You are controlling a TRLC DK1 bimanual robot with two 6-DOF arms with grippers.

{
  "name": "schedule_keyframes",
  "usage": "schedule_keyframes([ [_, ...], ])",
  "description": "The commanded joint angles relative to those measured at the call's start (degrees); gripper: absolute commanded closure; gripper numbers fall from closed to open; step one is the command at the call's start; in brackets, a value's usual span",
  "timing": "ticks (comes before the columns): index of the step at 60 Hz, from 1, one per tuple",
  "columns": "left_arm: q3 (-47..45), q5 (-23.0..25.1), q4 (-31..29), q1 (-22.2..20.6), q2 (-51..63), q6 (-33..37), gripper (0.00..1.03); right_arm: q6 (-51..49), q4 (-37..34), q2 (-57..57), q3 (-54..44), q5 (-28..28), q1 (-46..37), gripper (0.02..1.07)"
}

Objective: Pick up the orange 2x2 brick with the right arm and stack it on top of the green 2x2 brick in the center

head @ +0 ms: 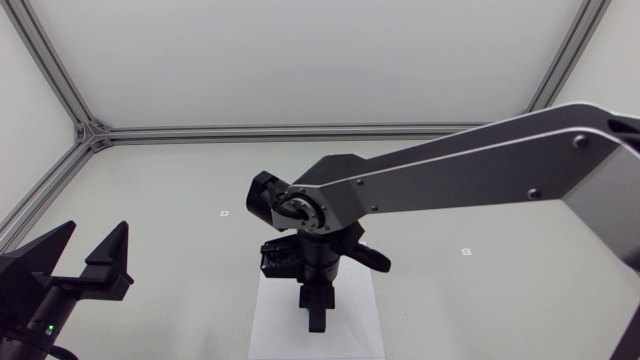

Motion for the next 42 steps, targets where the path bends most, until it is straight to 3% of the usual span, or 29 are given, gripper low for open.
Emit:
schedule_keyframes([
  [1,-2.3,0.3,-0.9,0.2,-0.5,0.8,0.04,-1.0,-1.5,3.7,-2.2,-1.4,0.8,0.92],
  [42,-2.3,0.3,-0.9,0.2,-0.5,0.8,0.04,-4.3,-1.6,4.3,-0.3,-0.9,0.7,0.92],
])
